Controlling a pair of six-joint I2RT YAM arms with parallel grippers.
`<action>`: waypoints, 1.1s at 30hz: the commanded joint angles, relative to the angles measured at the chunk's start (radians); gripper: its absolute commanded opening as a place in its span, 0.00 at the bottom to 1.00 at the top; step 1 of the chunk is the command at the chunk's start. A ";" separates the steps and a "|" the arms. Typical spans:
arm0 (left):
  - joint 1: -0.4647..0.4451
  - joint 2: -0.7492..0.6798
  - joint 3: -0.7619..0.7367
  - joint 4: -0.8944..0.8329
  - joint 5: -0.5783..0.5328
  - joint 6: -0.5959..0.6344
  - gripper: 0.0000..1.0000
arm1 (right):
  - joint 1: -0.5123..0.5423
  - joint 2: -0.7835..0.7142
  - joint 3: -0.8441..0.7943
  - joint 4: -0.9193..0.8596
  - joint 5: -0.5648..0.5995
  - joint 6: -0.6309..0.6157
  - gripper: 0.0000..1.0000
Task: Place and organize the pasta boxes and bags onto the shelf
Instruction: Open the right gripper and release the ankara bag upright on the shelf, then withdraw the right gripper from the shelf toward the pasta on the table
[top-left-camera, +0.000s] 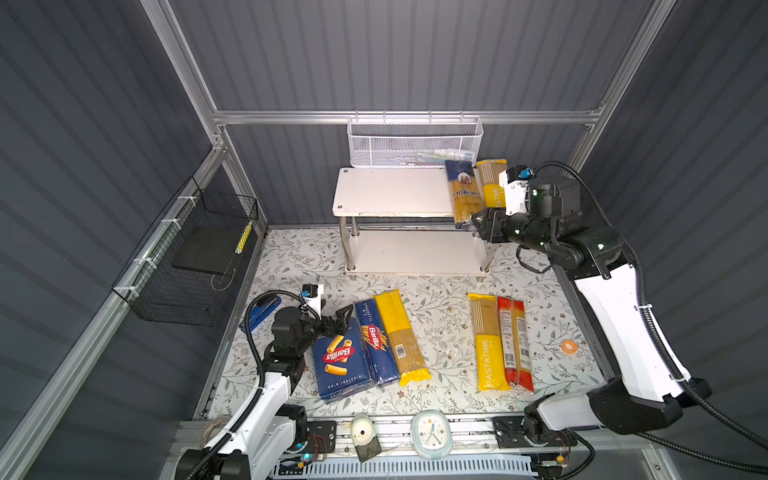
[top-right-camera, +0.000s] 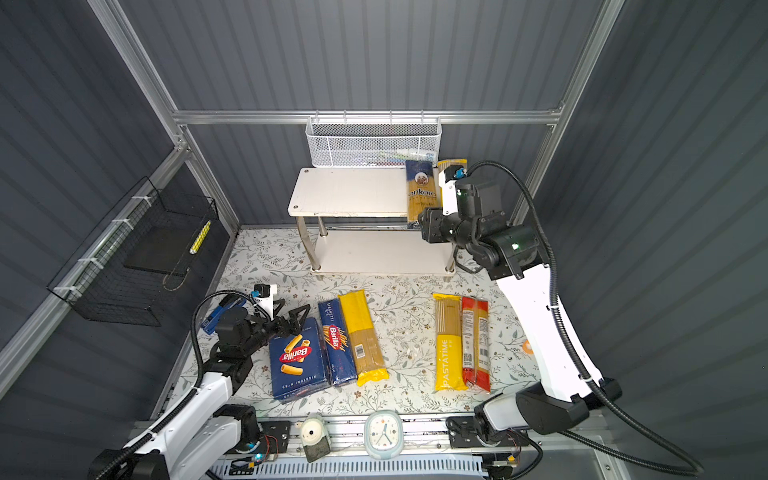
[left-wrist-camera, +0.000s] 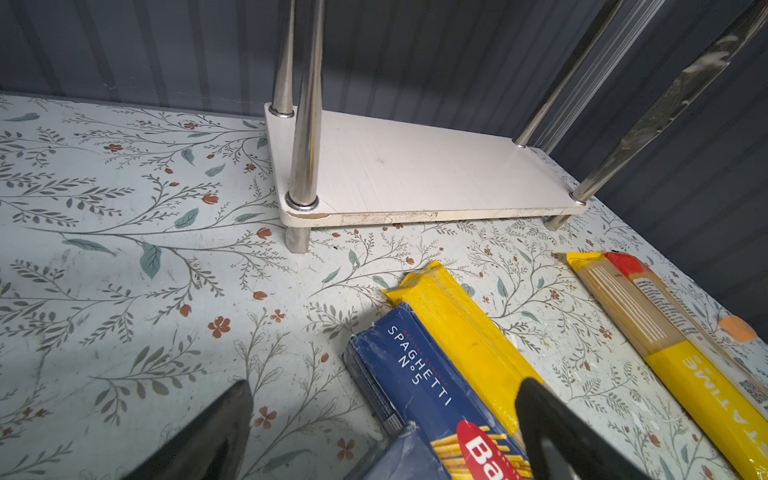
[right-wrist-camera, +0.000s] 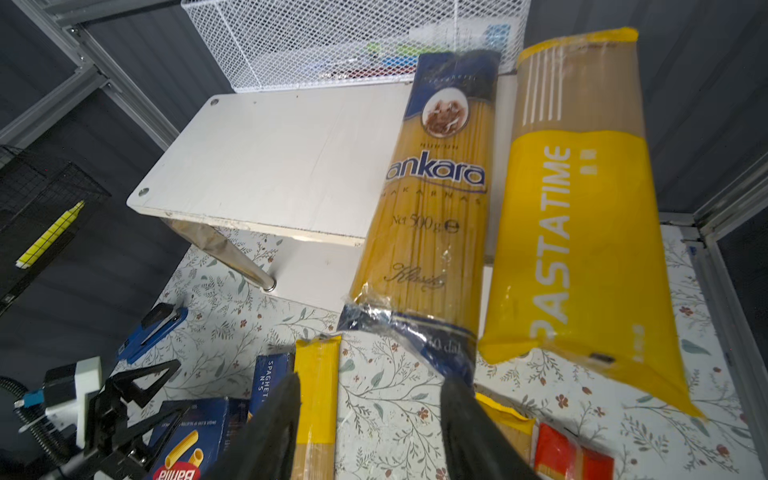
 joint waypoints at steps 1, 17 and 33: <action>-0.006 -0.001 -0.009 0.012 0.022 -0.003 1.00 | 0.006 -0.016 -0.036 0.004 -0.057 0.008 0.56; -0.006 0.002 -0.006 0.006 0.027 -0.006 1.00 | 0.005 0.032 -0.094 0.101 -0.123 0.005 0.58; -0.006 -0.018 -0.005 -0.010 0.006 -0.009 1.00 | -0.001 0.175 0.149 -0.012 -0.129 -0.082 0.61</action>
